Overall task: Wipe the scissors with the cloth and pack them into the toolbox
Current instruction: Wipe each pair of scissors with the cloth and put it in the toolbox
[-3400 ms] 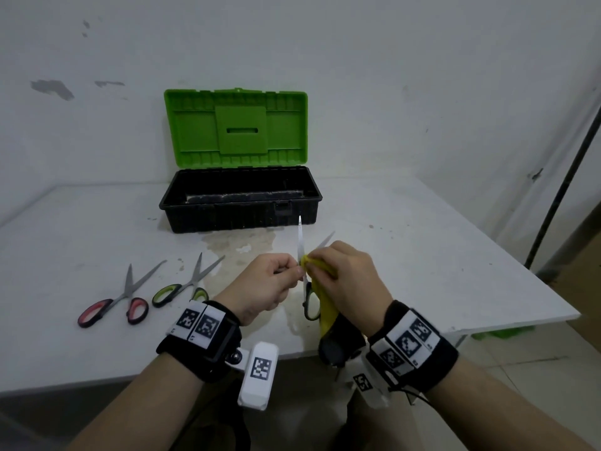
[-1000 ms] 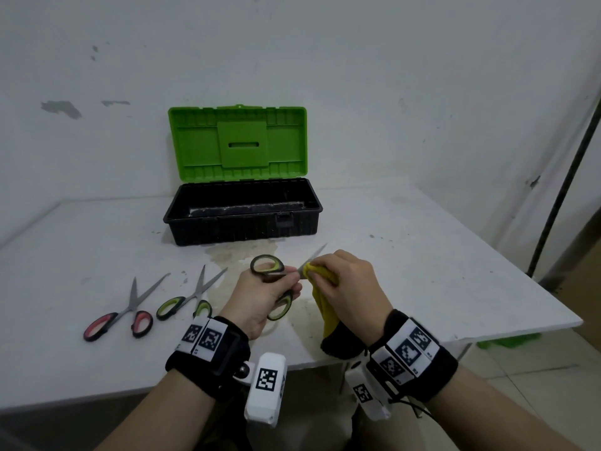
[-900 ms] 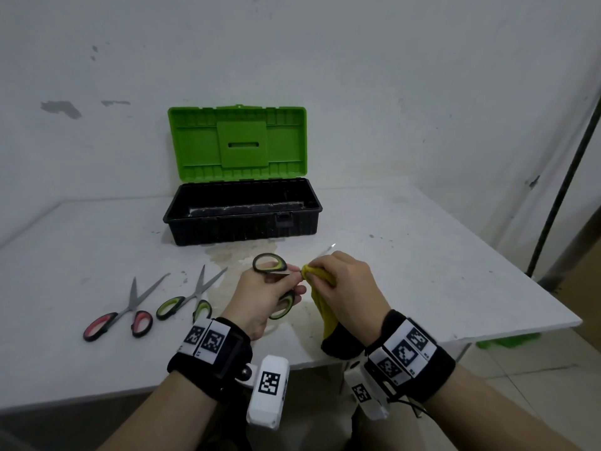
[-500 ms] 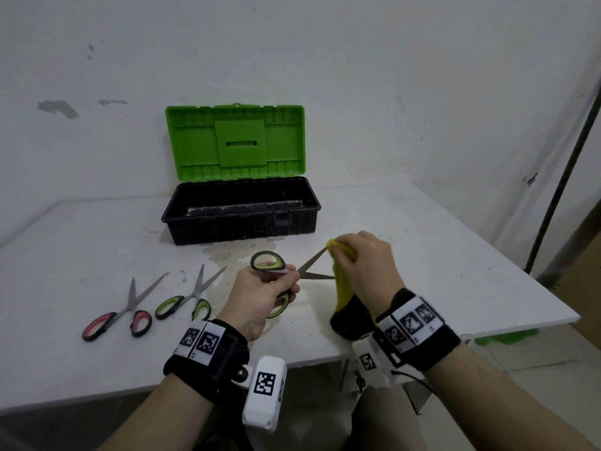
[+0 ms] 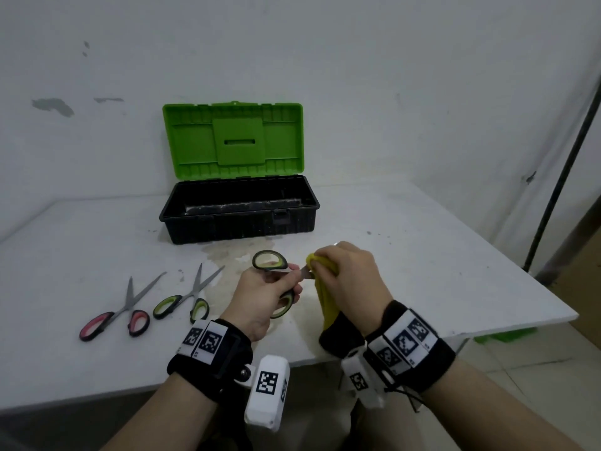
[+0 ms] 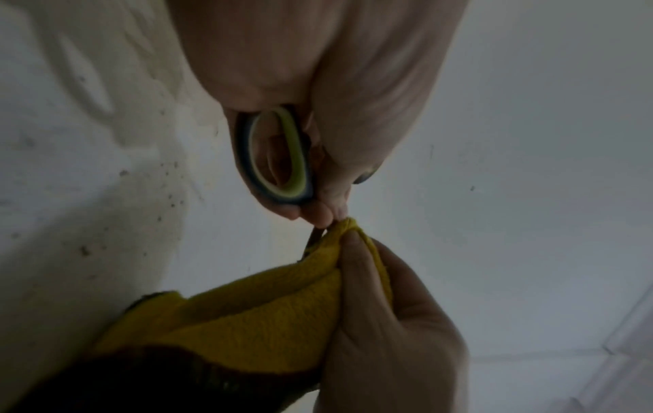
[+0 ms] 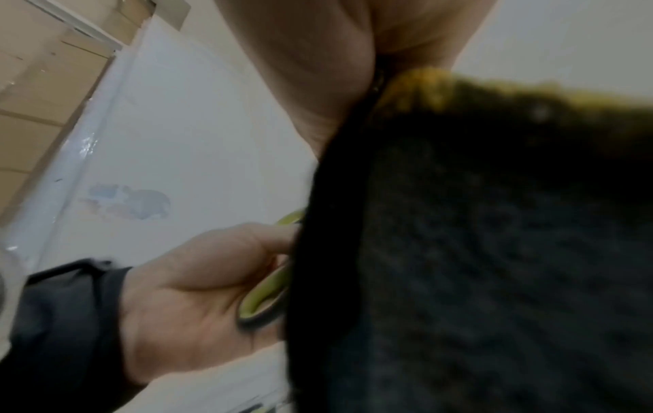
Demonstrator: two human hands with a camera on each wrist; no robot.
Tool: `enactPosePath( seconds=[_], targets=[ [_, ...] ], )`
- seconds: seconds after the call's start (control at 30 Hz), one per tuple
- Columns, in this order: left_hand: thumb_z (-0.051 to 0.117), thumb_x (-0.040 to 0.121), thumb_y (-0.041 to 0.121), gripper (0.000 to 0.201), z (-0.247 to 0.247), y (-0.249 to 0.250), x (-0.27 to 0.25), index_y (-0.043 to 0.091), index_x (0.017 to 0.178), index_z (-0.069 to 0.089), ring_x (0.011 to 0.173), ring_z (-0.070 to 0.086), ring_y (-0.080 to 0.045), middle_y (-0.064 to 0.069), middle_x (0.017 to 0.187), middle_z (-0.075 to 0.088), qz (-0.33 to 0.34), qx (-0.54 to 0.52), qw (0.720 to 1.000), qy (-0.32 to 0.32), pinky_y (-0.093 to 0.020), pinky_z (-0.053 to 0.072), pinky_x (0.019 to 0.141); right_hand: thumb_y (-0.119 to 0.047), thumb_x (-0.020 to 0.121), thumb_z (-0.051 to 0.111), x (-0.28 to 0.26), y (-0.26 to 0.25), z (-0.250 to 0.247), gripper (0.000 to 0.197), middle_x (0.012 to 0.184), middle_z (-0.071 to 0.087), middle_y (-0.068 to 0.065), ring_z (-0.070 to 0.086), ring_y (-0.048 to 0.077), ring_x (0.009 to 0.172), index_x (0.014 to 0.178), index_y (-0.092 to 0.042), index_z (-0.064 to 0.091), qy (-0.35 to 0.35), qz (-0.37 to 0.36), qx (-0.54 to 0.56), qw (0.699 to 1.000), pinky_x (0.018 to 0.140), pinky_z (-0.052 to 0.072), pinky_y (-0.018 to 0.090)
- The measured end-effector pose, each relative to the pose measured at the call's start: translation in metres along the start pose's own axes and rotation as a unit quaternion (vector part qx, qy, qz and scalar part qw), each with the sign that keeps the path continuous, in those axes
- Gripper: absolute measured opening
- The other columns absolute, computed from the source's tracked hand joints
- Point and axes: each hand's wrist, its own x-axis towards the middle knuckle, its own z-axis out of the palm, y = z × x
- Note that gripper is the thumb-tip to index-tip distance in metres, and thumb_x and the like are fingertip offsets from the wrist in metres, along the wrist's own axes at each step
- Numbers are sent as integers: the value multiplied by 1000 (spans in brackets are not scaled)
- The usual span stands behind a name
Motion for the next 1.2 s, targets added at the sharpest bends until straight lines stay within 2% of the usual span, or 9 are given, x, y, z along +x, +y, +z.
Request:
enactPosePath(
  seconds=[0.17, 0.3, 0.47, 0.57, 0.77, 0.87, 1.0, 1.1, 1.2],
  targets=[
    [66, 91, -2, 5, -6, 2, 0, 3, 89, 68, 61, 63, -15, -10, 73, 67, -3, -2, 1000, 18, -27, 57, 60, -28, 91, 62, 24, 22, -19, 15, 90, 66, 1, 58, 20, 85, 97, -18, 72, 42, 71, -6, 997, 74, 40, 25],
    [65, 92, 0, 5, -5, 1, 3, 3, 90, 68, 60, 64, -12, -7, 71, 68, -12, -20, 999, 26, -26, 58, 60, -28, 91, 62, 6, 2, -16, 15, 86, 63, -4, 53, 12, 77, 97, -19, 72, 21, 12, -7, 1000, 71, 38, 21],
    [63, 94, 0, 6, 1, -1, 1, 3, 91, 67, 60, 62, -14, -5, 67, 67, -5, -13, 1000, 4, -27, 55, 60, -24, 89, 64, -7, -12, 5, 14, 92, 65, 1, 59, 17, 84, 97, -16, 72, -3, -17, 1, 1000, 72, 43, 24],
    [65, 92, -1, 6, -2, 0, 0, 3, 89, 68, 60, 61, -15, -9, 71, 67, -4, -10, 1000, 5, -29, 54, 60, -25, 90, 63, 0, -6, 2, 15, 92, 65, 1, 58, 18, 83, 98, -17, 72, 4, 2, -1, 1000, 74, 45, 26],
    [65, 92, 0, 5, -8, 2, -3, 3, 91, 69, 62, 63, -13, -6, 72, 68, -10, -4, 1000, 9, -27, 58, 62, -31, 92, 61, 32, 21, -21, 18, 95, 67, 3, 59, 21, 90, 99, -19, 72, 39, 97, -13, 994, 76, 40, 25],
    [65, 93, 2, 5, -8, 1, 1, 4, 91, 69, 63, 63, -13, -4, 69, 68, -10, -7, 1000, 18, -29, 58, 64, -30, 92, 60, 20, 8, -24, 17, 91, 65, -1, 56, 15, 81, 98, -19, 72, 42, 50, -14, 998, 73, 38, 22],
    [63, 94, 2, 5, -1, 1, 3, 3, 92, 67, 60, 61, -13, -6, 68, 66, -7, -15, 1000, 6, -27, 56, 60, -26, 90, 63, -7, -21, -5, 13, 91, 64, -3, 55, 13, 79, 97, -19, 71, -2, -13, -1, 1000, 74, 45, 23],
    [62, 94, 1, 6, 2, 1, 1, 2, 91, 67, 58, 60, -14, -11, 70, 61, 3, -6, 1000, -7, -31, 51, 62, -25, 89, 64, -8, -18, 1, 13, 91, 65, 0, 59, 17, 83, 97, -17, 71, 1, -10, 2, 1000, 73, 46, 25],
    [64, 93, 0, 5, -2, 3, 1, 1, 90, 68, 56, 59, -16, -15, 73, 62, 10, -1, 1000, -17, -35, 48, 64, -28, 90, 63, -1, -13, -1, 16, 93, 66, -1, 59, 15, 83, 98, -17, 72, 4, -4, 0, 1000, 75, 47, 24]
  ],
)
